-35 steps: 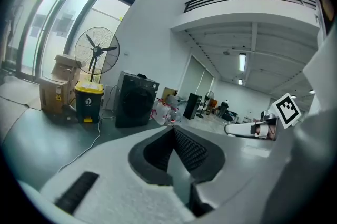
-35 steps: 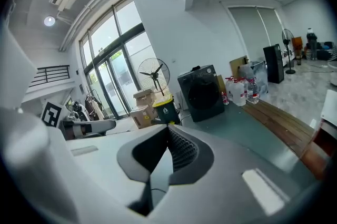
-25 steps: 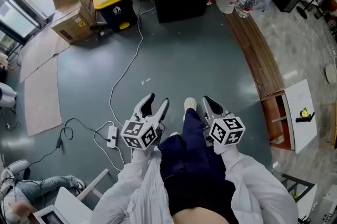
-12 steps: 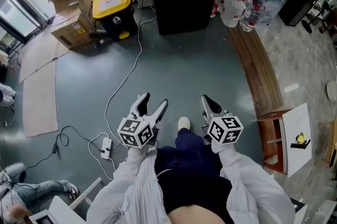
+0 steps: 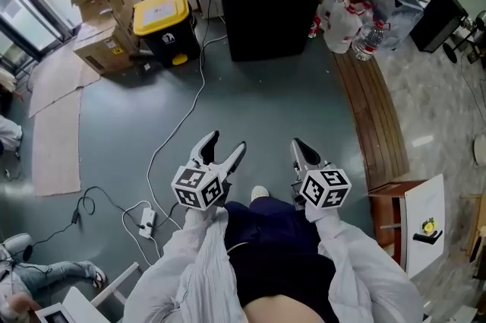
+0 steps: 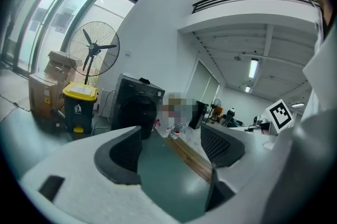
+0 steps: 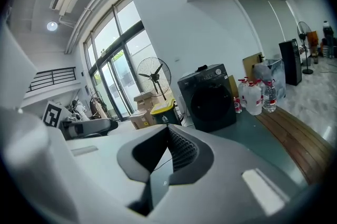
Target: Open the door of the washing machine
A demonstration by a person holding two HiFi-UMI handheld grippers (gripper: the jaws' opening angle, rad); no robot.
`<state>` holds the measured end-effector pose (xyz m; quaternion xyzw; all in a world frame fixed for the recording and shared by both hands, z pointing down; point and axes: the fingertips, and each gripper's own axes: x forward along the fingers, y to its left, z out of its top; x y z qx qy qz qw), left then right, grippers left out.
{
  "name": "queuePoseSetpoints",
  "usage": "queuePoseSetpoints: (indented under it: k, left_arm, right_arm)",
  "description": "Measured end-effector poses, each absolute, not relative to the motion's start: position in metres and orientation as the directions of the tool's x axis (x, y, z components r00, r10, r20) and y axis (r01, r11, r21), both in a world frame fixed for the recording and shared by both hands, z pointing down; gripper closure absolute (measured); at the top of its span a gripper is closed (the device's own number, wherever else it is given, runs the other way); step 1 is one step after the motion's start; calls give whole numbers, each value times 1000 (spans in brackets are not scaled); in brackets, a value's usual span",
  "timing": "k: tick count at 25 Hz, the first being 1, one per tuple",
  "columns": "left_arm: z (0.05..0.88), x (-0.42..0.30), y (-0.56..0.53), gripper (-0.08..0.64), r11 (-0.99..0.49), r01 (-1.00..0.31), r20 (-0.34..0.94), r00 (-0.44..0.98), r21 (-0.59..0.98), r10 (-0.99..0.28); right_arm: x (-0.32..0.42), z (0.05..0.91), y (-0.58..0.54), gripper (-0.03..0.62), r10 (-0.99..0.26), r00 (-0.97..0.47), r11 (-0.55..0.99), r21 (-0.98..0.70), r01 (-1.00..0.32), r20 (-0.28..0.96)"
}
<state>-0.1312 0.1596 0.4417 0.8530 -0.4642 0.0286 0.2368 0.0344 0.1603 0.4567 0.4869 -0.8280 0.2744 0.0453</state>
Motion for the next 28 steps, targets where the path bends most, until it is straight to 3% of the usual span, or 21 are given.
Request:
queuePoseSetpoints:
  k: [16,28]
  left_arm:
    - [461,-111,98,224,-458,-790,287,587,408,-757]
    - [455,-122,-41,235,-487,-776,295,612,401,-733]
  right_arm:
    - [38,478,98,584,-753,-532,360,-435,-825,387]
    - [28,466,-33,583,-765,-514,345,-427,-836,388]
